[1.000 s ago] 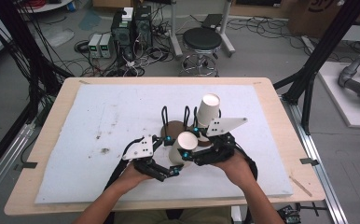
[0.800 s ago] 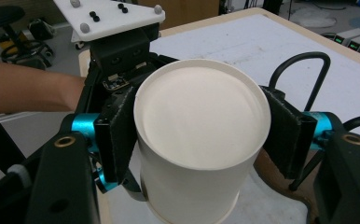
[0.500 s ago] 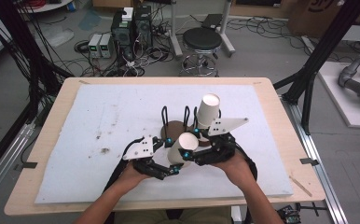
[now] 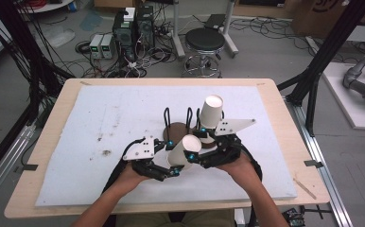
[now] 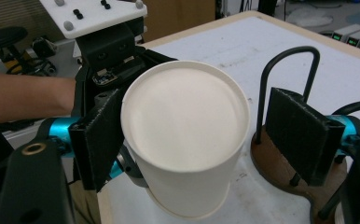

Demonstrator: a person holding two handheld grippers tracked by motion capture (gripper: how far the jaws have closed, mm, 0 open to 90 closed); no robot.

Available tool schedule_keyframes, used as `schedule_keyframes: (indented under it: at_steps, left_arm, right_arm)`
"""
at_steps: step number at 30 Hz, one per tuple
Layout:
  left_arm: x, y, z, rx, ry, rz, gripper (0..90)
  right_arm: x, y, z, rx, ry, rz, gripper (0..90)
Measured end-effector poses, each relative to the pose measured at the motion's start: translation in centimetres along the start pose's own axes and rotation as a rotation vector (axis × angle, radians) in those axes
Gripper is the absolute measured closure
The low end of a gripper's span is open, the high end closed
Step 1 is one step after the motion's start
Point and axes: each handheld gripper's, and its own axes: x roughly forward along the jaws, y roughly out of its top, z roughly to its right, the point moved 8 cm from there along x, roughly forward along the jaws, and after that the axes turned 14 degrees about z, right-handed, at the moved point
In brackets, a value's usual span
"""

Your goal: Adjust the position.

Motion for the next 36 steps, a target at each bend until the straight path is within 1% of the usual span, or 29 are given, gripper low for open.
schedule_keyframes:
  at_steps: [1,2,3,5,7,8,9,10,11,14,16,18,19,20,21,22,27,28,29,31,33,35,36]
  left_arm:
    - [-0.1,0.1,0.0,0.0,-0.002,-0.012,30.9]
    - [-0.3,0.1,-0.1,-0.005,-0.008,-0.046,30.9]
    - [-0.3,0.1,-0.1,-0.005,-0.008,-0.046,30.9]
    - [-0.5,0.3,-0.3,-0.011,-0.014,-0.077,30.9]
    - [-0.8,0.5,-0.6,-0.013,-0.02,-0.112,30.9]
    - [-0.9,0.6,-0.7,-0.01,-0.024,-0.127,30.9]
    - [-1.0,0.8,-0.7,-0.009,-0.029,-0.138,30.9]
    - [-1.1,0.9,-0.8,-0.008,-0.037,-0.159,30.8]
    - [-1.1,1.0,-0.9,0.0,-0.044,-0.181,30.8]
    - [-1.3,1.3,-1.1,0.002,-0.066,-0.223,30.8]
    - [-1.4,1.5,-1.1,0.012,-0.081,-0.256,30.8]
    - [-1.4,1.7,-1.0,0.015,-0.096,-0.271,30.8]
    - [-1.3,1.8,-1.0,0.01,-0.102,-0.278,30.8]
    - [-1.3,1.8,-1.0,0.015,-0.109,-0.293,30.8]
    - [-1.2,1.8,-0.9,0.015,-0.112,-0.301,30.8]
    - [-1.2,1.8,-0.9,0.012,-0.114,-0.31,30.8]
    - [-0.9,1.7,-0.9,0.021,-0.123,-0.355,30.7]
    - [-0.9,1.7,-0.9,0.018,-0.124,-0.361,30.7]
    - [-0.9,1.6,-0.9,0.018,-0.128,-0.37,30.7]
    - [-0.9,1.5,-0.8,0.019,-0.13,-0.383,30.7]
    - [-0.8,1.4,-0.8,0.023,-0.136,-0.392,30.7]
    - [-0.8,1.4,-0.7,0.017,-0.142,-0.394,30.7]
    - [-0.7,1.3,-0.6,0.017,-0.146,-0.395,30.7]
  right_arm:
    - [-0.2,0.2,0.0,-0.004,0.001,0.01,21.3]
    - [-0.6,0.4,0.1,-0.019,0.001,0.017,20.9]
    - [-0.6,0.4,0.1,-0.019,0.001,0.017,20.9]
    - [-1.2,0.7,0.2,-0.036,0.008,0.029,20.7]
    - [-1.4,0.8,0.3,-0.044,0.01,0.03,20.3]
    - [-1.8,0.8,0.4,-0.065,0.013,0.021,20.3]
    - [-1.8,0.8,0.4,-0.065,0.013,0.021,20.3]
    - [-2.0,0.6,0.4,-0.093,0.024,0.01,20.2]
    - [-2.0,0.6,0.4,-0.093,0.024,0.01,20.2]
    - [-2.3,0.6,0.7,-0.12,0.032,-0.005,20.2]
    - [-2.6,0.6,0.8,-0.135,0.038,-0.011,20.2]
    - [-2.7,0.7,0.9,-0.161,0.044,-0.024,20.2]
    - [-2.8,0.7,0.9,-0.17,0.049,-0.03,20.2]
    - [-2.9,0.7,1.0,-0.177,0.054,-0.036,20.2]
    - [-2.9,0.8,1.1,-0.197,0.064,-0.046,20.2]
    - [-3.0,0.8,1.0,-0.204,0.071,-0.053,20.2]
    - [-2.8,1.4,0.7,-0.273,0.113,-0.1,20.2]
    - [-2.8,1.4,0.7,-0.273,0.113,-0.1,20.2]
    - [-2.6,1.7,0.6,-0.296,0.13,-0.119,20.2]
    - [-2.5,1.7,0.5,-0.298,0.132,-0.13,20.2]
    - [-2.2,1.7,0.4,-0.31,0.146,-0.153,20.2]
    - [-1.6,1.4,0.3,-0.319,0.165,-0.183,20.2]
    - [-1.6,1.4,0.3,-0.319,0.165,-0.183,20.2]
